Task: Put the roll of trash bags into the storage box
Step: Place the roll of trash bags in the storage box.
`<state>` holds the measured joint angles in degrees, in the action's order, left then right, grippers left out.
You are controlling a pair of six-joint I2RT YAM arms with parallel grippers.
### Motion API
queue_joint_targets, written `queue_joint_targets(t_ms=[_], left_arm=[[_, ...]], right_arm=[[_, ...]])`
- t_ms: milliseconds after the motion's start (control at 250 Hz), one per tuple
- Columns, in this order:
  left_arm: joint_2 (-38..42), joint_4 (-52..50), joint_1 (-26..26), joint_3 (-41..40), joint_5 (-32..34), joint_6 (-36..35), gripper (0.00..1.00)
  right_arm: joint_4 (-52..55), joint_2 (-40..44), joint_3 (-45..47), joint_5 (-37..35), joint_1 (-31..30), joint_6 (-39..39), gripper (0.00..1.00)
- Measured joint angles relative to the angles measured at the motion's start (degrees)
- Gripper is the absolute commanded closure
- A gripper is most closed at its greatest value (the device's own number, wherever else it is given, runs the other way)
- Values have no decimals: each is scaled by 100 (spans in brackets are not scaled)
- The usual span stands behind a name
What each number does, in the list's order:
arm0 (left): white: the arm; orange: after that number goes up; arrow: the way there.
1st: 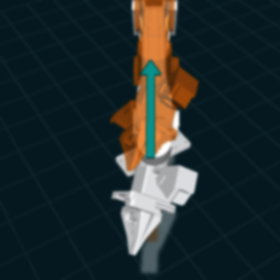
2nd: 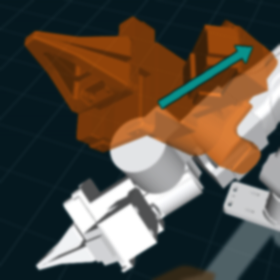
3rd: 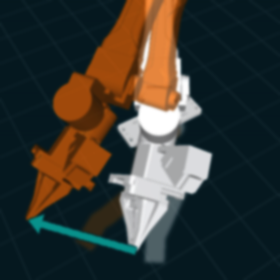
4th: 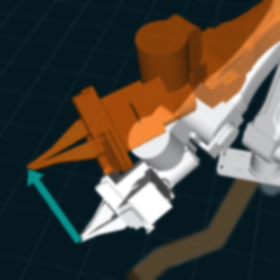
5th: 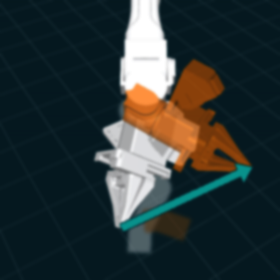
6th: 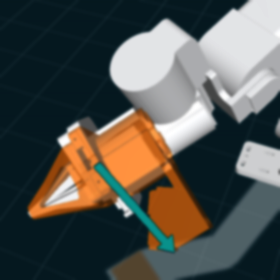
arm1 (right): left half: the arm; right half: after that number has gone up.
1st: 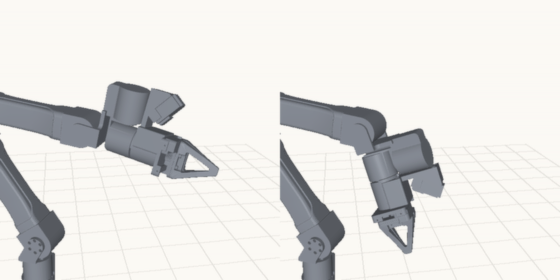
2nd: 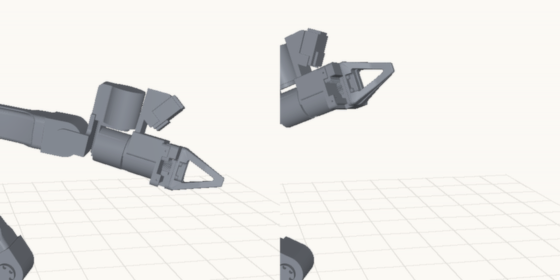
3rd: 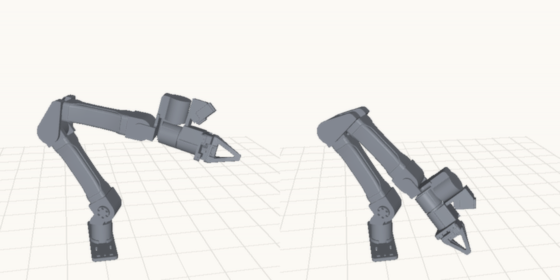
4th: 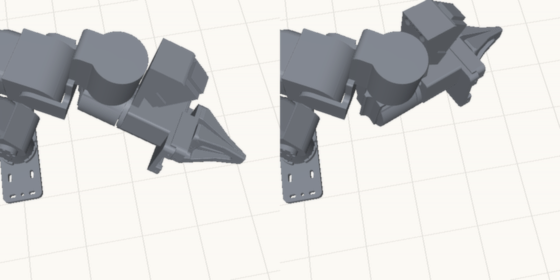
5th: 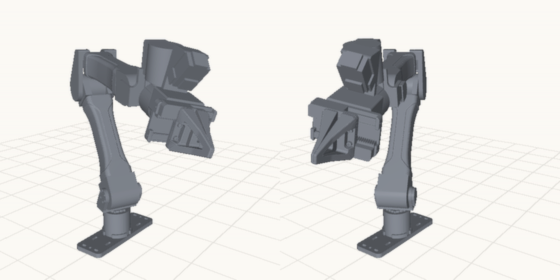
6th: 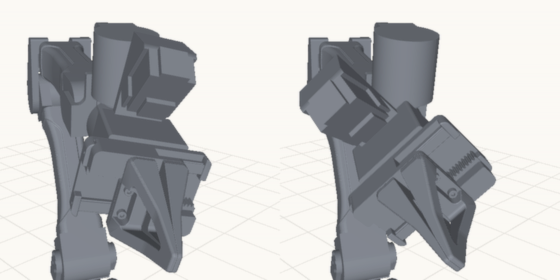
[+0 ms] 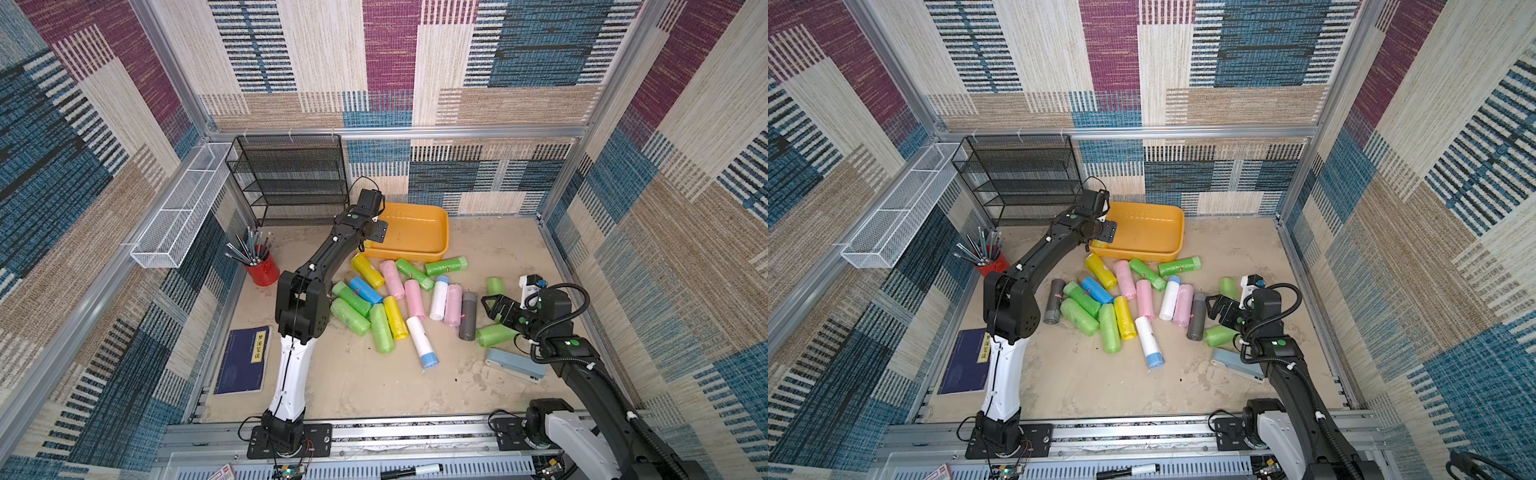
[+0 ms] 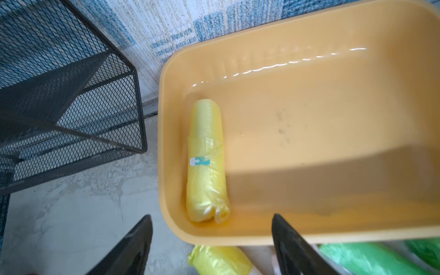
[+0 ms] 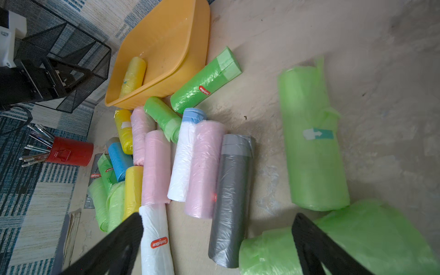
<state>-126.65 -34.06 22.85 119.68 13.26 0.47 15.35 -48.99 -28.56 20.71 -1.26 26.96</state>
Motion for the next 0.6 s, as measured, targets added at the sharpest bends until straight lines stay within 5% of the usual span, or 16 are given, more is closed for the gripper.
queue_joint_targets(t_ms=[308, 600], left_arm=[[1930, 1287, 59, -2706, -149, 820, 10], [3152, 1930, 63, -4266, -380, 1681, 2]], right_arm=[[-48, -125, -240, 522, -17, 4, 1], [-247, -286, -435, 925, -289, 109, 1]])
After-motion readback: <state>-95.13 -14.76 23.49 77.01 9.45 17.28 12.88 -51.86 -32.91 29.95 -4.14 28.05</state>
